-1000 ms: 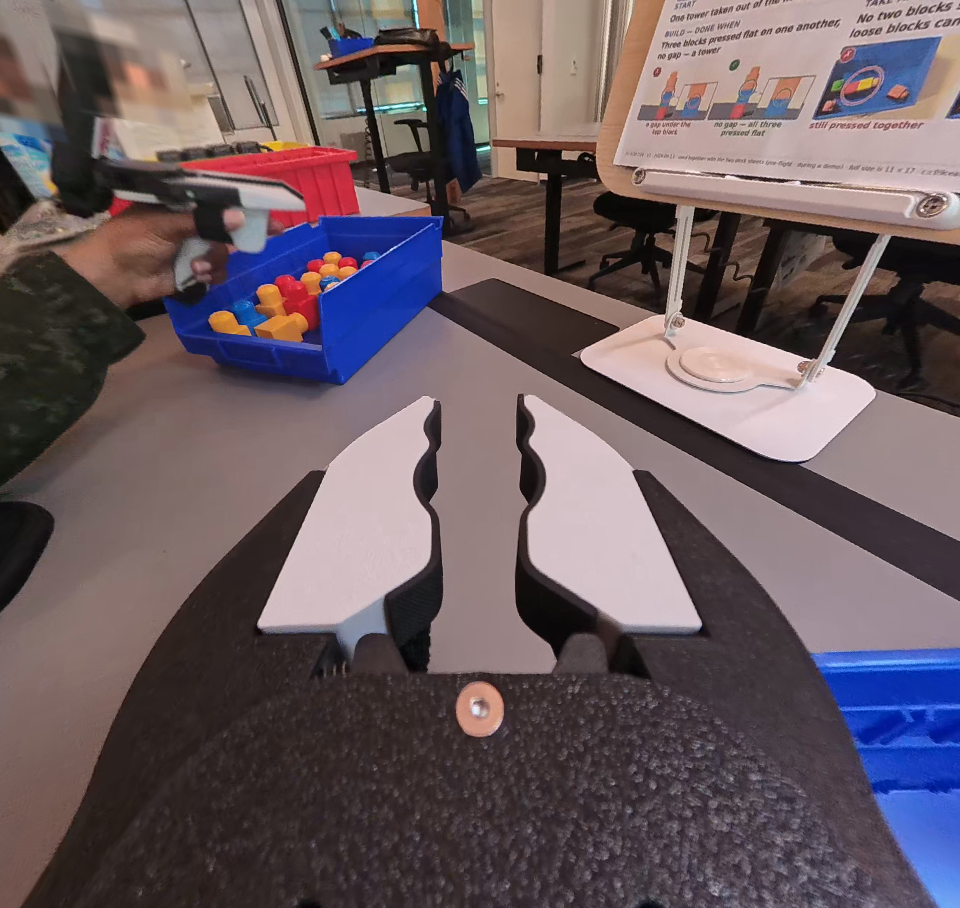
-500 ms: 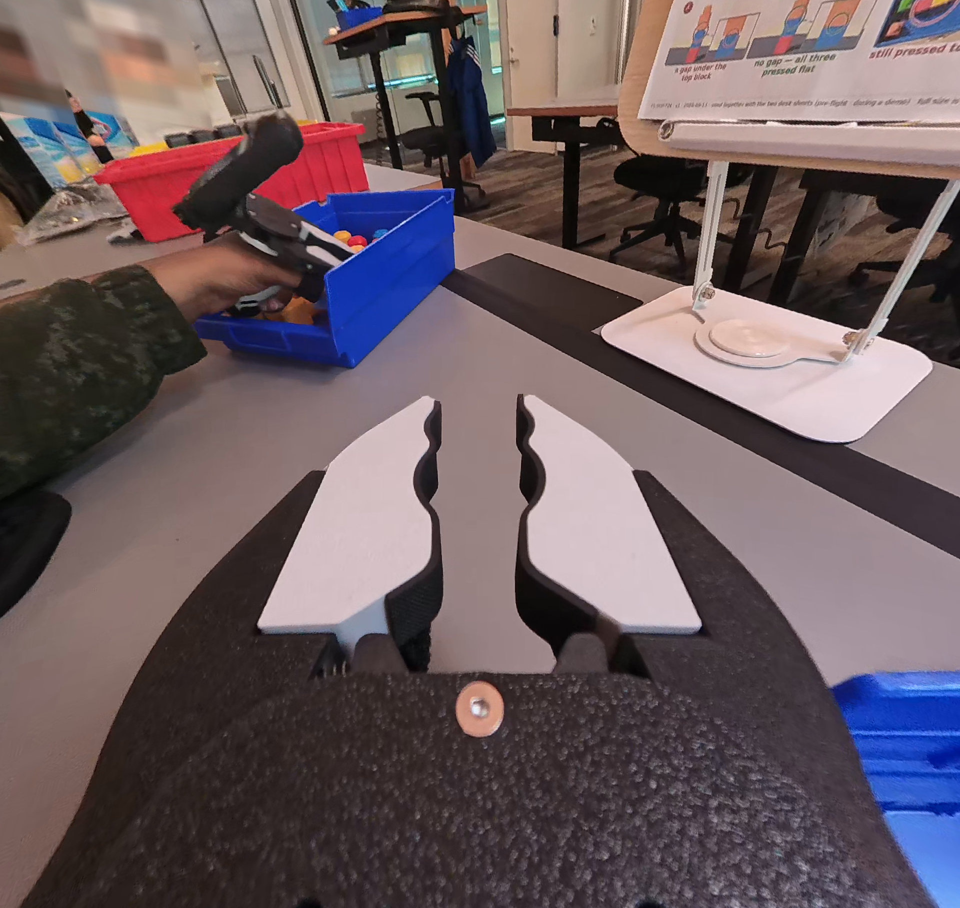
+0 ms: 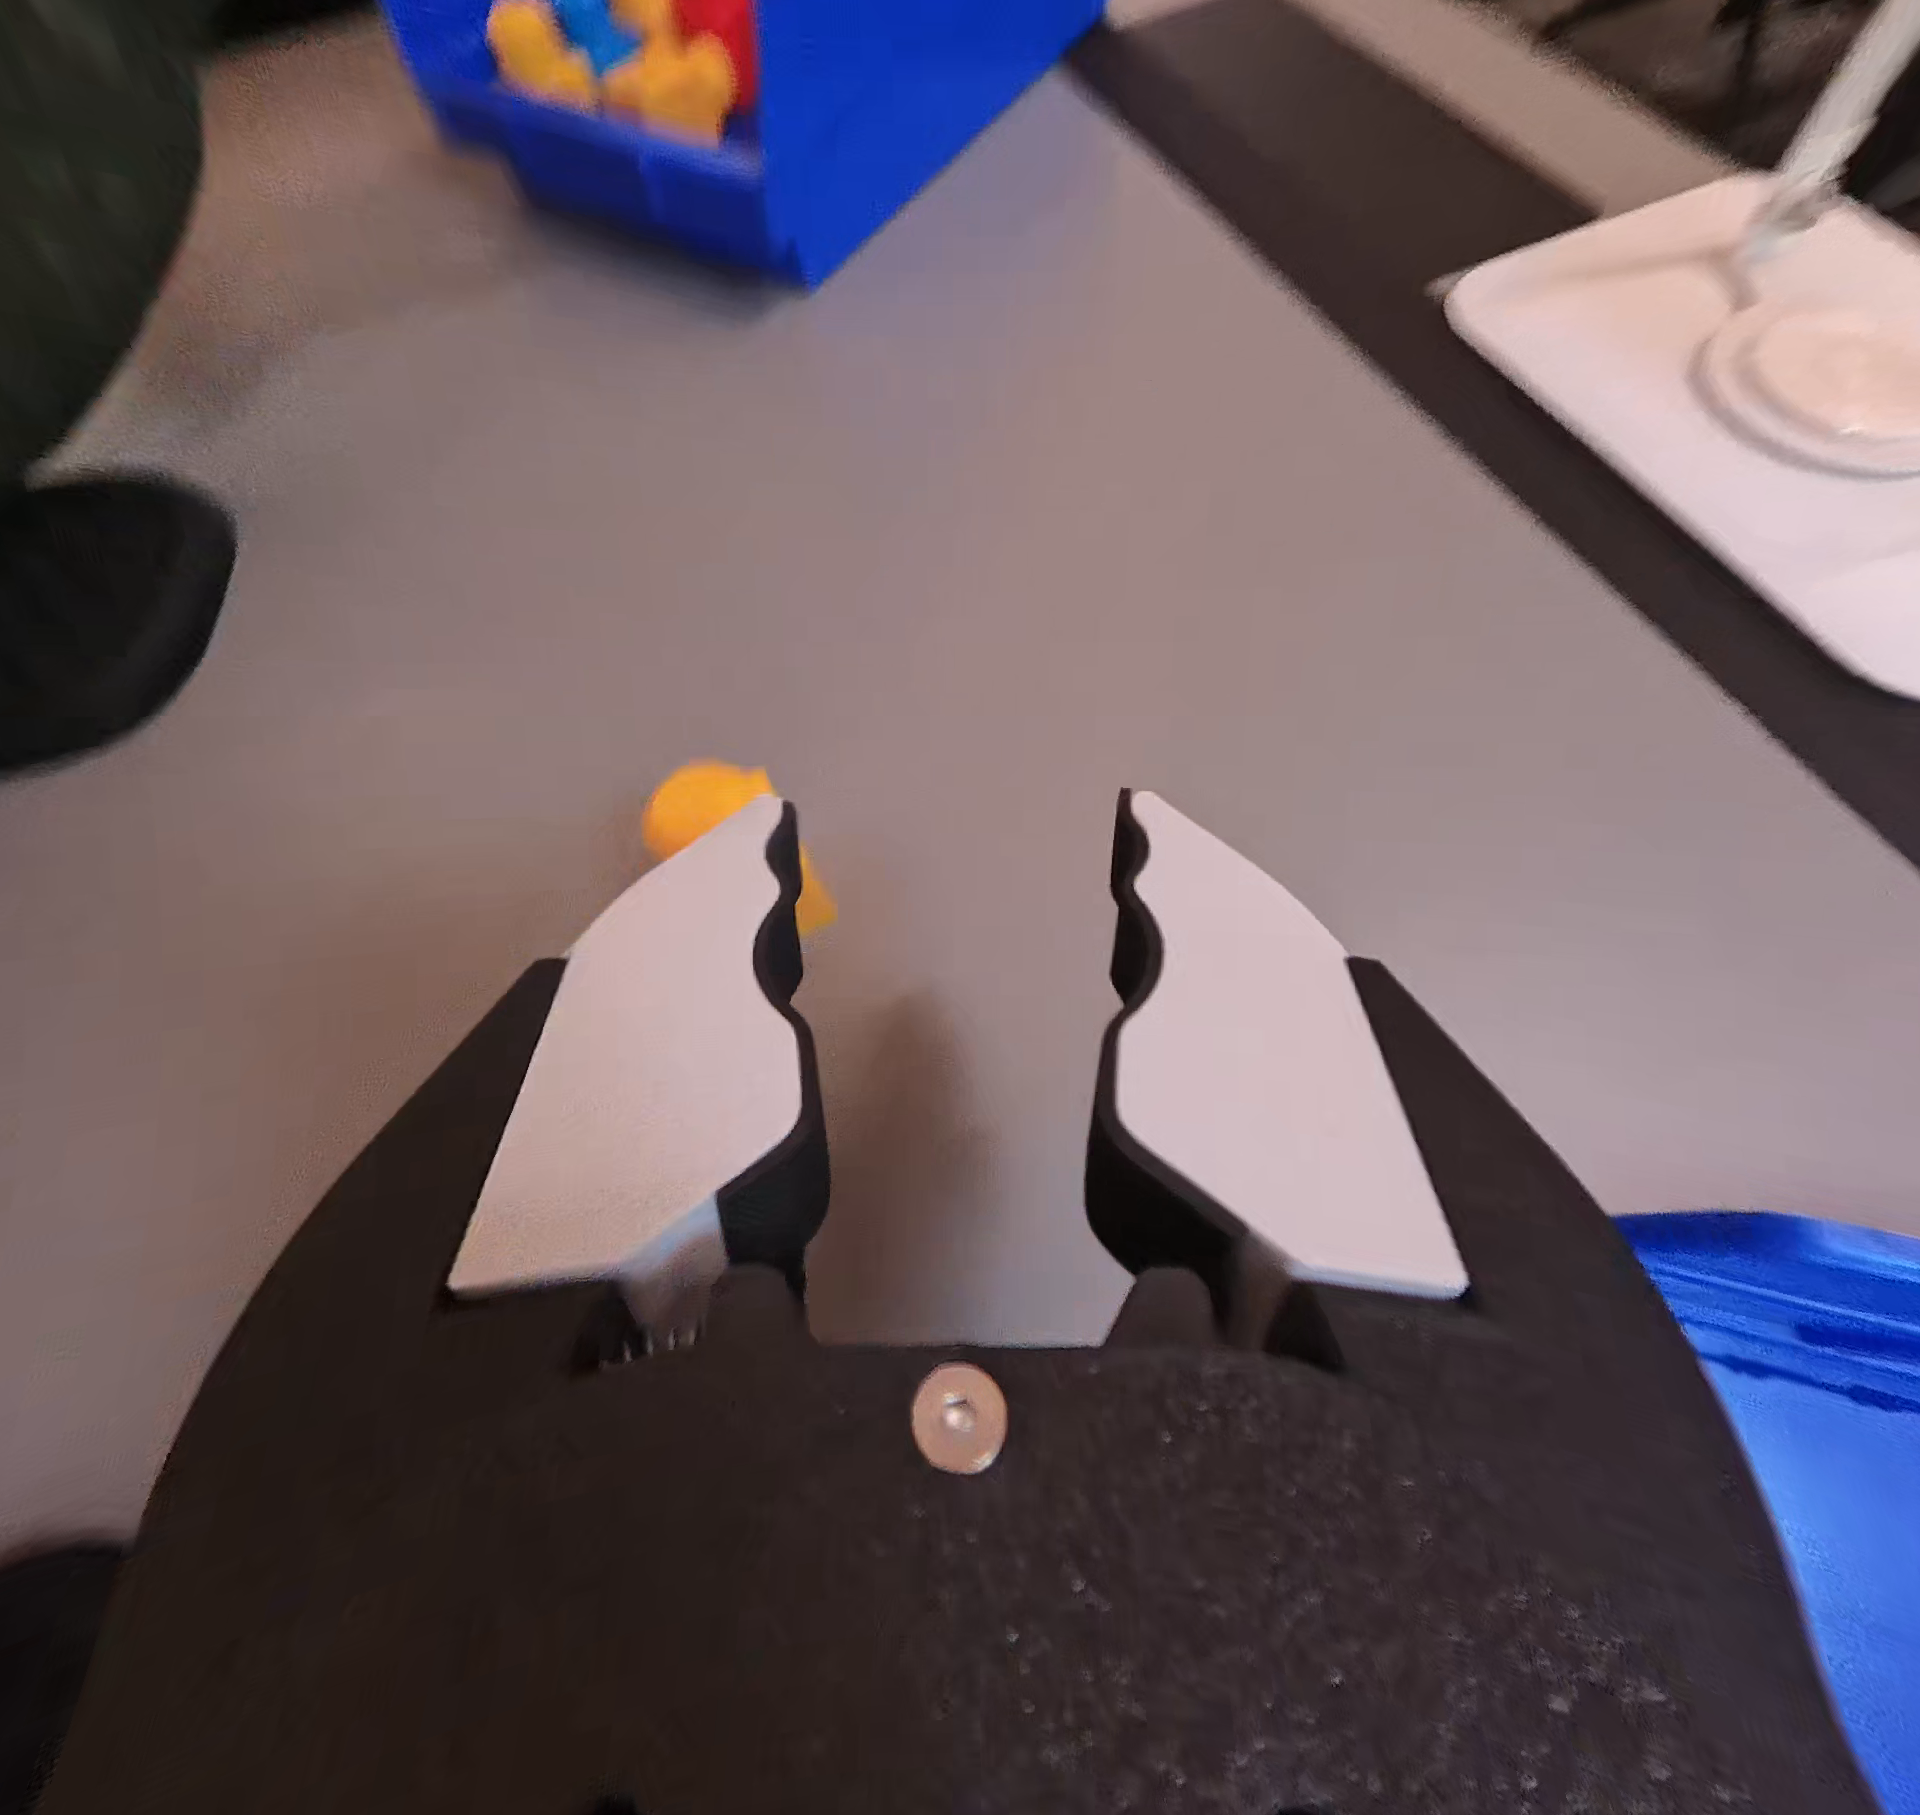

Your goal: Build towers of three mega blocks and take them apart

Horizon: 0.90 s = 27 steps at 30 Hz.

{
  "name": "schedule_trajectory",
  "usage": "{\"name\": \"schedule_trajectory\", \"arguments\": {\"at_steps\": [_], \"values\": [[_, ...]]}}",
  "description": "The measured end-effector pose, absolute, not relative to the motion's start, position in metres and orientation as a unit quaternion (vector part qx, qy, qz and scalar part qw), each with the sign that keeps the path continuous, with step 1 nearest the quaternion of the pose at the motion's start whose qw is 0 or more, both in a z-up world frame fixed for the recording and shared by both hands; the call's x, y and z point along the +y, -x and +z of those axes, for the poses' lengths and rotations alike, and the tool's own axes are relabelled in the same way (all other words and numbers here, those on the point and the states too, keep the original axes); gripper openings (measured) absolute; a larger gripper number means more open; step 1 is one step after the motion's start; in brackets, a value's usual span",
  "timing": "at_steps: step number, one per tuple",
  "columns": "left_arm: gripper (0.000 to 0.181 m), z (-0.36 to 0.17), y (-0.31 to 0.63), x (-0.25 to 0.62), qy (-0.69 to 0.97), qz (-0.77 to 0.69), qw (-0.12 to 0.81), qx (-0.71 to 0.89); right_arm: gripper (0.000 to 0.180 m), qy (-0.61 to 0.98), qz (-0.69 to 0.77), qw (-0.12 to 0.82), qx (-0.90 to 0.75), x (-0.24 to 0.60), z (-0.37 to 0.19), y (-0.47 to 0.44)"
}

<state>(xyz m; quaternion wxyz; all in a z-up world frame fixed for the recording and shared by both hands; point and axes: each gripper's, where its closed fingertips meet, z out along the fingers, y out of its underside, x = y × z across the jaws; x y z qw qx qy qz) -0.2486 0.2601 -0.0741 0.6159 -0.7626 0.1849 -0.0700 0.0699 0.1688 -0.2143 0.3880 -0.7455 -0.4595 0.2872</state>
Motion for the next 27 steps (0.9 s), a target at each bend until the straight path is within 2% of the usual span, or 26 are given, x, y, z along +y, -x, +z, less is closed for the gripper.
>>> {"name": "schedule_trajectory", "arguments": {"at_steps": [4, 10, 13, 16, 22, 27], "values": [[0.033, -0.017, 0.166, 0.197, 0.678, -0.218, 0.638, 0.293, 0.062, 0.730, 0.272, 0.312, -0.543, 0.134, -0.240, -0.067], [0.033, -0.011, 0.084, 0.137, 0.621, -0.287, 0.596, 0.420, 0.056, 0.707, 0.268, 0.280, -0.591, 0.122, -0.278, -0.043], [0.033, -0.022, 0.062, 0.125, 0.616, -0.297, 0.569, 0.457, 0.039, 0.696, 0.271, 0.292, -0.598, 0.122, -0.290, -0.026], [0.033, -0.040, 0.048, 0.122, 0.623, -0.308, 0.534, 0.481, 0.038, 0.692, 0.298, 0.283, -0.594, 0.116, -0.283, -0.015], [0.033, -0.088, 0.023, 0.117, 0.650, -0.314, 0.444, 0.530, 0.037, 0.661, 0.352, 0.349, -0.564, 0.110, -0.216, -0.004], [0.033, -0.128, 0.002, 0.114, 0.661, -0.311, 0.384, 0.564, 0.037, 0.665, 0.339, 0.340, -0.572, 0.104, -0.215, 0.005]]}}
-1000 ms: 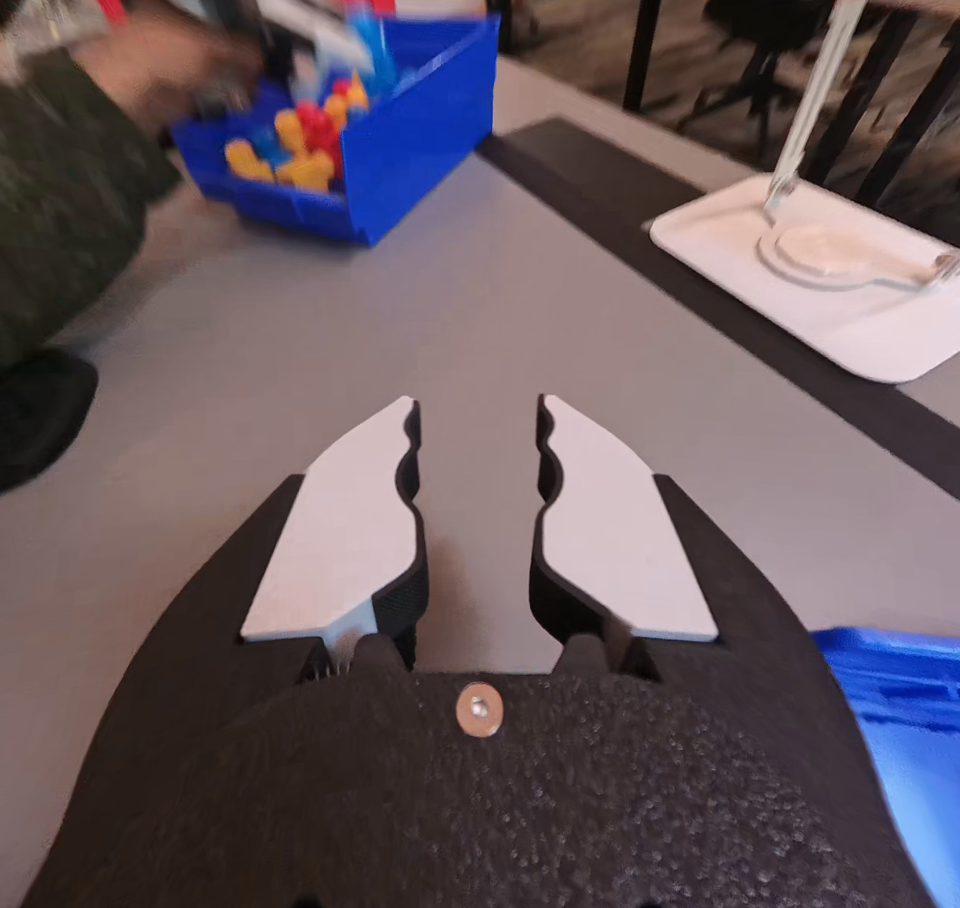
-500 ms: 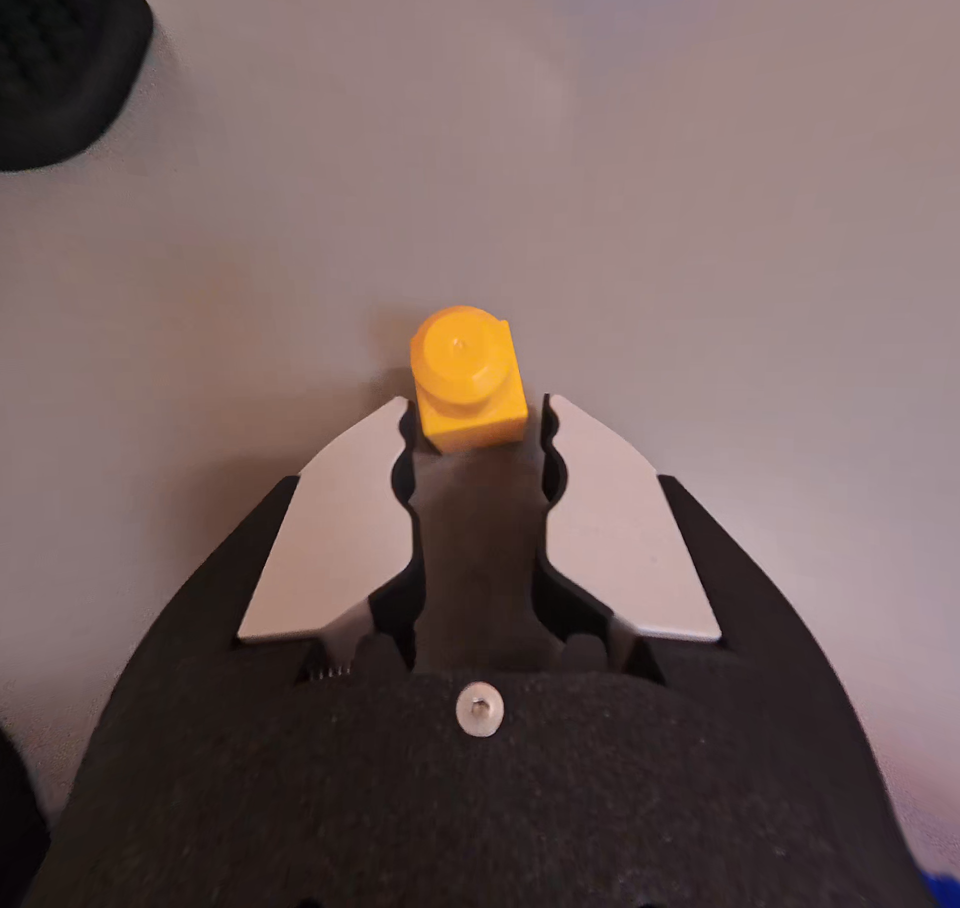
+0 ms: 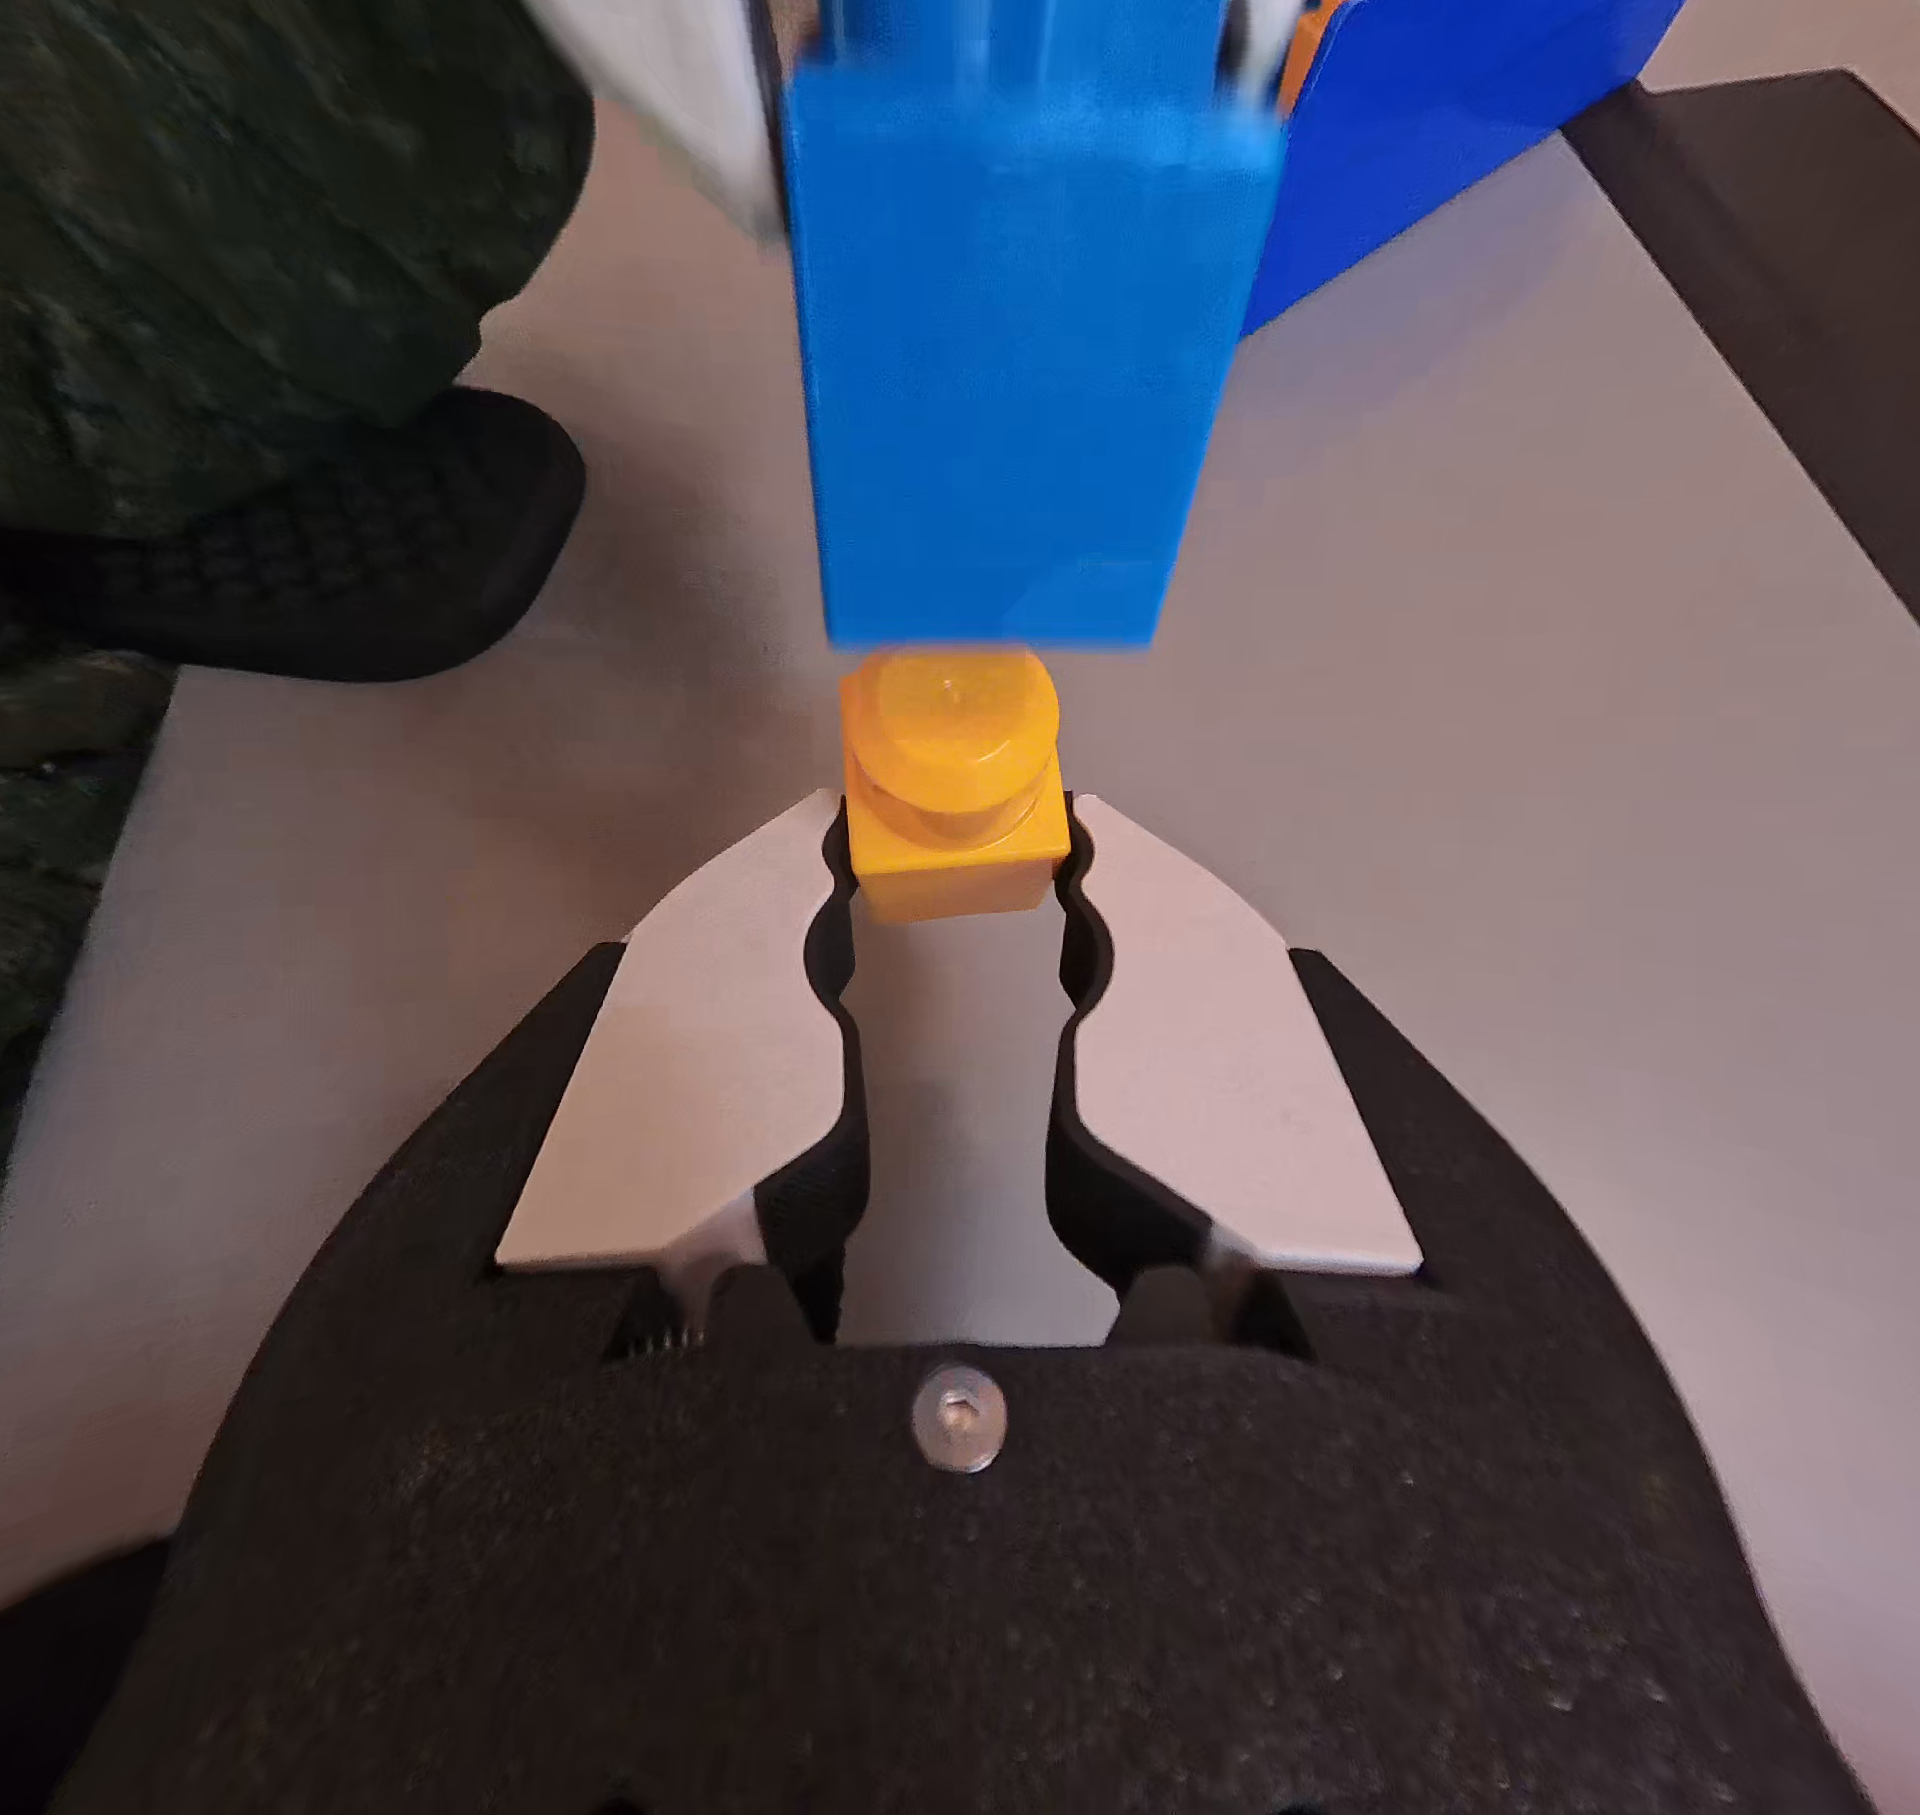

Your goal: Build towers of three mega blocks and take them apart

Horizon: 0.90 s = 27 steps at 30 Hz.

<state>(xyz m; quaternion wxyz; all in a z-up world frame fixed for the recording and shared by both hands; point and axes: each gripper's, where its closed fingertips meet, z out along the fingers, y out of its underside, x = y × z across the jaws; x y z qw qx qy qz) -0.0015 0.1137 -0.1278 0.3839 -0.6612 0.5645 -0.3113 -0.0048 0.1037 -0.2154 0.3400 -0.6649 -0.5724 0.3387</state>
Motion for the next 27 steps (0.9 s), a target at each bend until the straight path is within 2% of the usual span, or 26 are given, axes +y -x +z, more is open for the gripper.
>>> {"name": "schedule_trajectory", "arguments": {"at_steps": [10, 18, 27], "values": [[0.033, -0.175, -0.002, 0.115, 0.684, -0.233, 0.325, 0.610, 0.037, 0.689, 0.287, 0.324, -0.581, 0.111, -0.234, 0.007], [0.033, -0.165, -0.001, 0.122, 0.676, -0.252, 0.359, 0.593, 0.036, 0.686, 0.323, 0.359, -0.544, 0.120, -0.221, 0.012], [0.033, -0.165, 0.003, 0.117, 0.668, -0.250, 0.351, 0.606, 0.036, 0.676, 0.341, 0.351, -0.550, 0.113, -0.220, 0.012]]}}
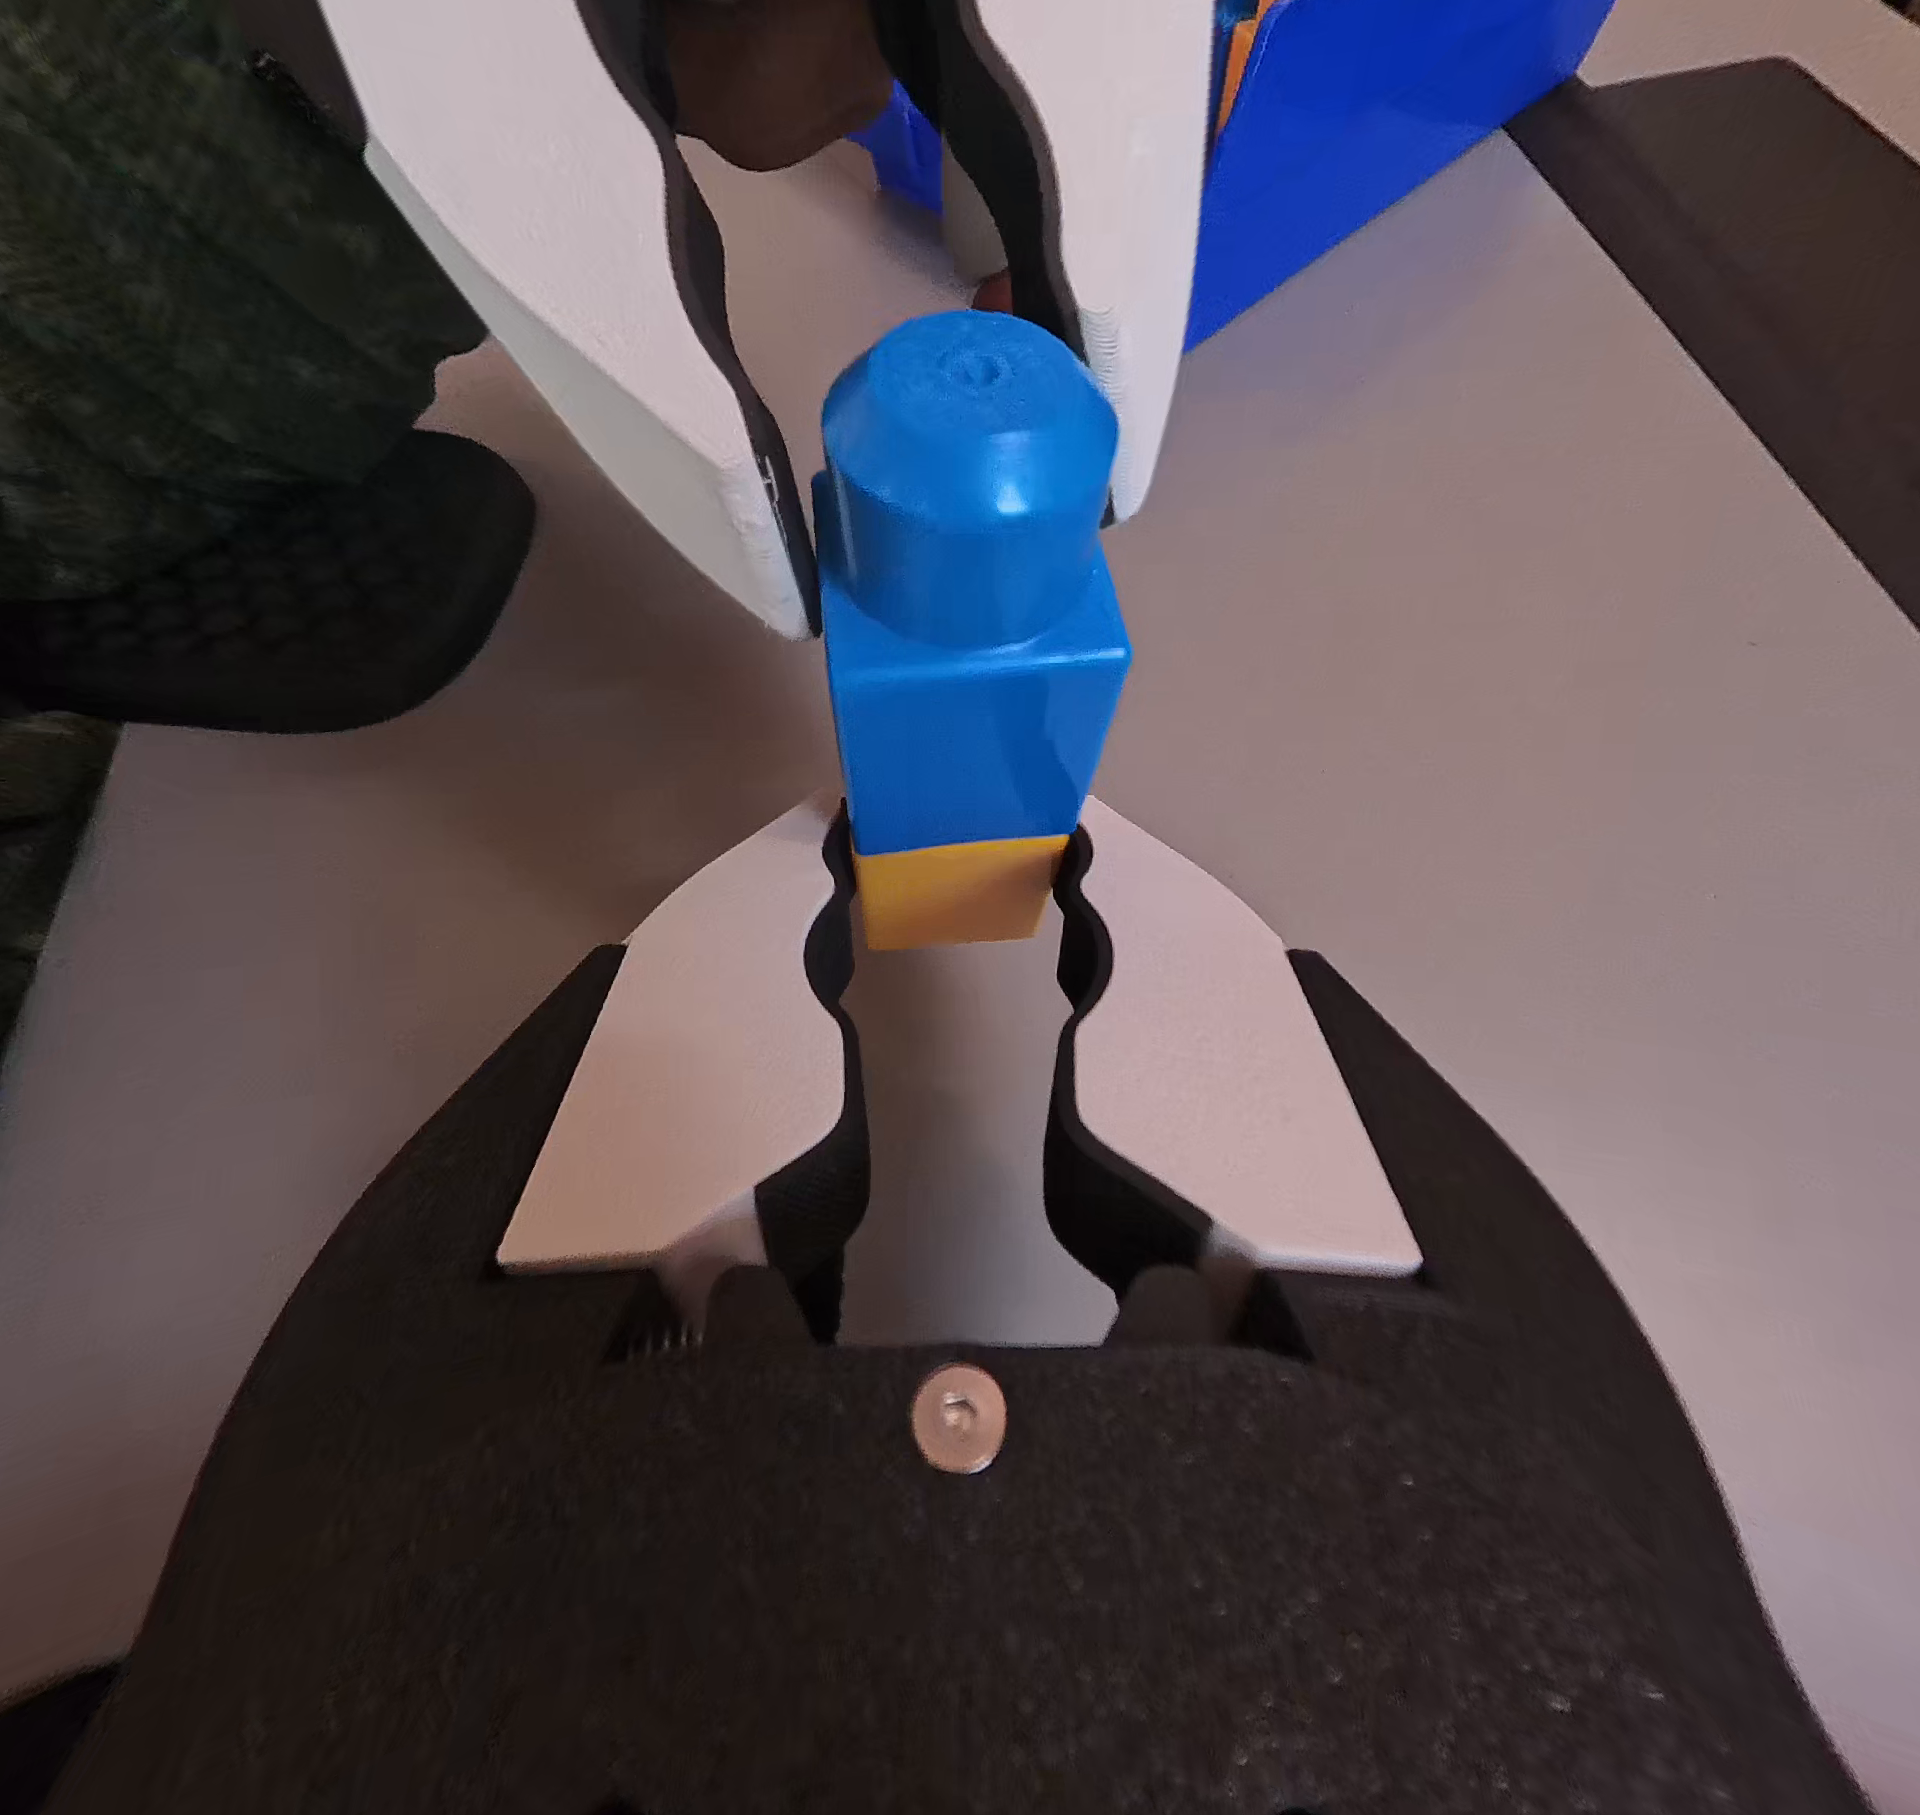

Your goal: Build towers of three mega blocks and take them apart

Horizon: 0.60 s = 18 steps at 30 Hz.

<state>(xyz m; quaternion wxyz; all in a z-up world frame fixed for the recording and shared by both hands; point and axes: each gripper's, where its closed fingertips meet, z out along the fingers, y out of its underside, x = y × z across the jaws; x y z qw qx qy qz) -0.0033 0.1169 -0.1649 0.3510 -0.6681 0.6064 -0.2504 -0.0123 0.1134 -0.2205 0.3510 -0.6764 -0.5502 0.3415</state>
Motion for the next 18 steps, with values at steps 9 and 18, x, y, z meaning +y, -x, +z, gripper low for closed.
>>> {"name": "schedule_trajectory", "arguments": {"at_steps": [9, 18], "values": [[0.033, -0.169, 0.004, 0.114, 0.663, -0.243, 0.345, 0.618, 0.037, 0.675, 0.339, 0.346, -0.557, 0.111, -0.225, 0.014], [0.033, -0.175, 0.009, 0.107, 0.650, -0.235, 0.326, 0.645, 0.037, 0.668, 0.338, 0.333, -0.573, 0.104, -0.232, 0.021]]}}
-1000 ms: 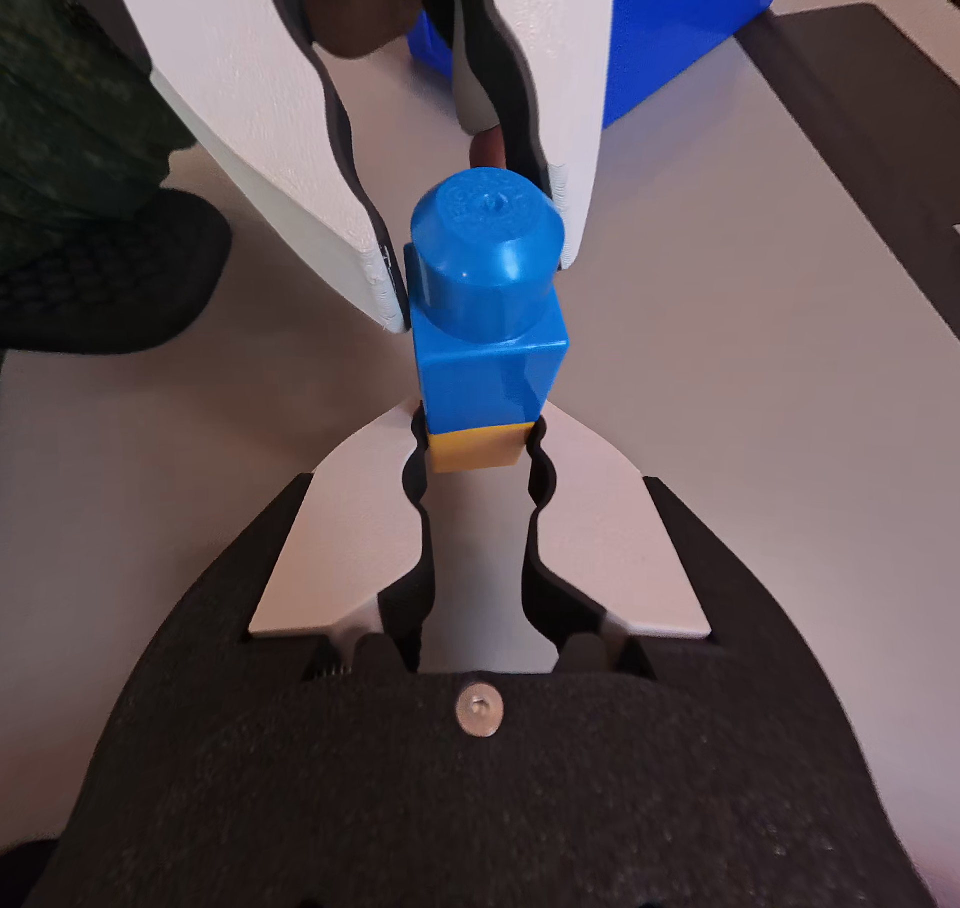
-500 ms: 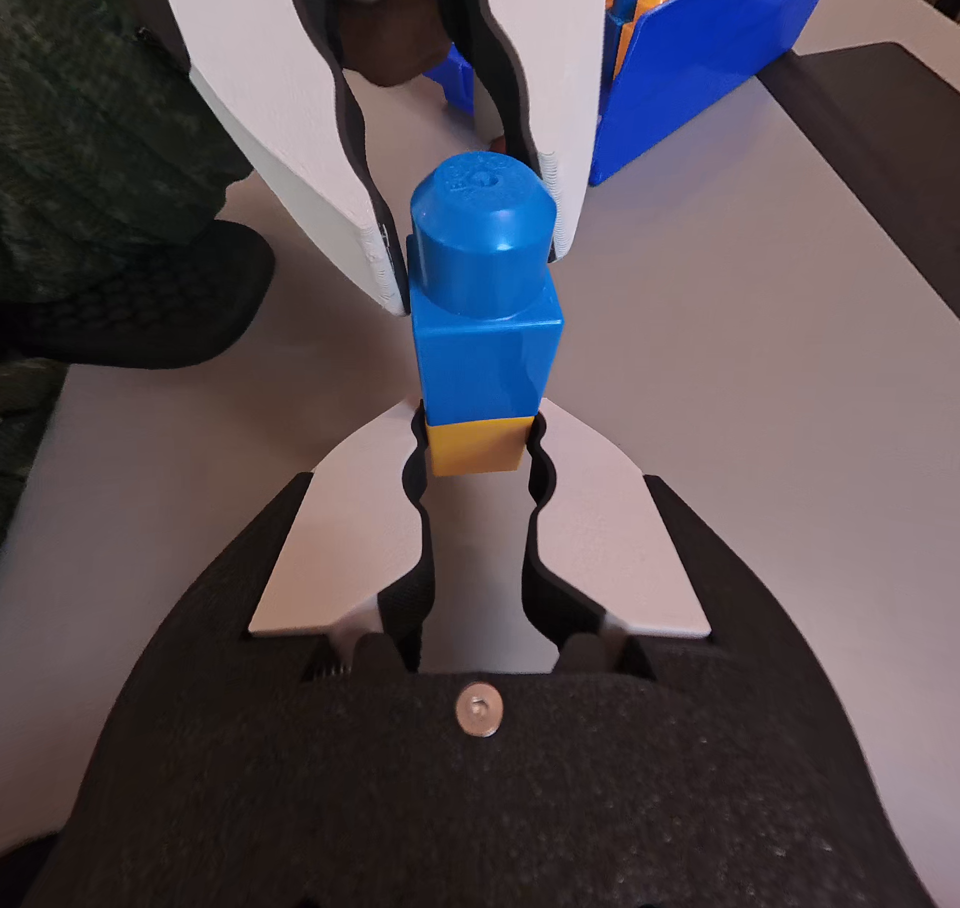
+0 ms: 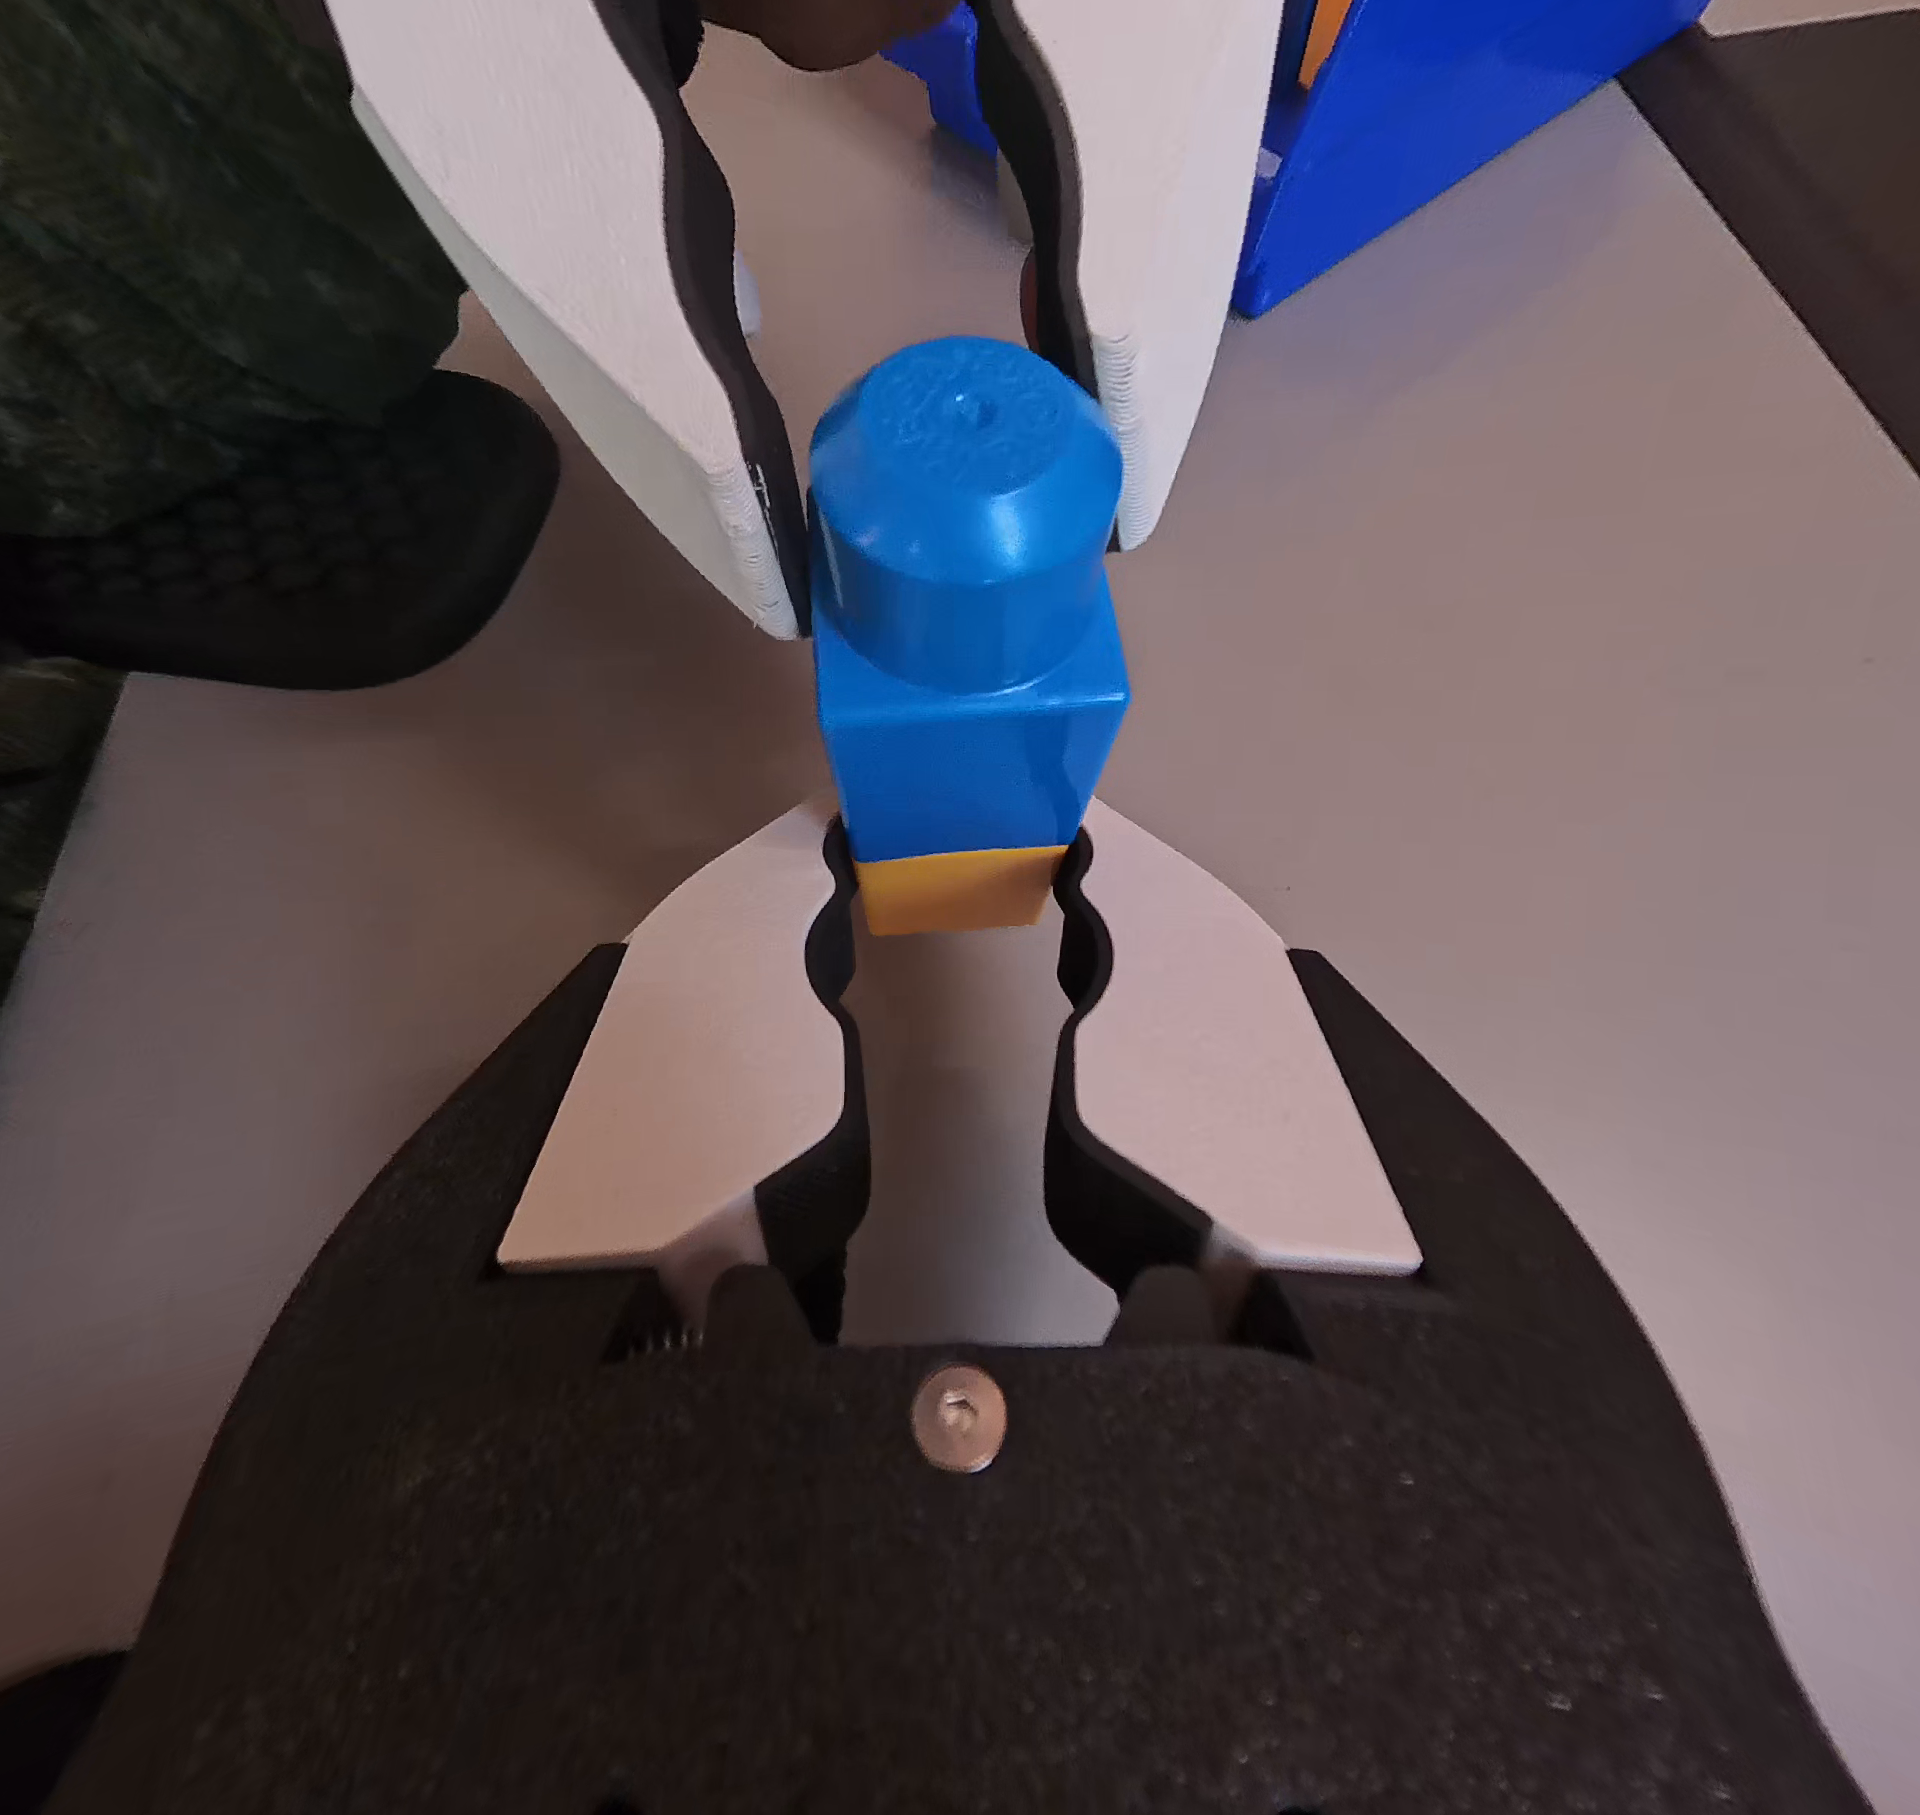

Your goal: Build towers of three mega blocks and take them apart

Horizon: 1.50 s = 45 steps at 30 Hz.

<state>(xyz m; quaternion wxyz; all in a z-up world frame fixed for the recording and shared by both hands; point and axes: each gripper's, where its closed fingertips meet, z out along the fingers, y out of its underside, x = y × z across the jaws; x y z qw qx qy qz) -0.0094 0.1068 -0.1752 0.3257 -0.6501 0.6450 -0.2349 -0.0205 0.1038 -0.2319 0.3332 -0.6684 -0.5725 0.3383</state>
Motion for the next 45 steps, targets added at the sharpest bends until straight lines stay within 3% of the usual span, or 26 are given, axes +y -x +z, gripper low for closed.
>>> {"name": "schedule_trajectory", "arguments": {"at_steps": [12, 14, 18, 20, 24, 29, 37, 45], "values": [[0.032, -0.172, 0.011, 0.106, 0.637, -0.252, 0.334, 0.647, 0.037, 0.665, 0.342, 0.337, -0.572, 0.103, -0.231, 0.021], [0.042, -0.158, 0.022, 0.120, 0.649, -0.228, 0.366, 0.627, 0.037, 0.668, 0.336, 0.351, -0.563, 0.108, -0.226, 0.019], [0.029, -0.103, 0.102, 0.179, 0.724, -0.151, 0.485, 0.467, 0.037, 0.695, 0.289, 0.393, -0.529, 0.136, -0.228, 0.004], [0.024, -0.100, 0.180, 0.209, 0.786, -0.059, 0.497, 0.362, 0.037, 0.700, 0.299, 0.395, -0.515, 0.141, -0.228, 0.001], [0.039, -0.172, 0.314, 0.219, 0.918, 0.077, 0.333, 0.202, 0.037, 0.703, 0.299, 0.395, -0.510, 0.143, -0.229, 0.002], [0.040, -0.234, 0.358, 0.221, 0.955, 0.126, 0.225, 0.147, 0.037, 0.709, 0.289, 0.383, -0.517, 0.142, -0.237, 0.004], [0.032, -0.261, 0.361, 0.221, 0.972, 0.135, 0.120, 0.152, 0.037, 0.714, 0.310, 0.381, -0.498, 0.147, -0.235, -0.003], [0.044, -0.278, 0.369, 0.213, 0.958, 0.190, -0.028, 0.212, 0.037, 0.711, 0.312, 0.385, -0.499, 0.145, -0.229, -0.006]]}}
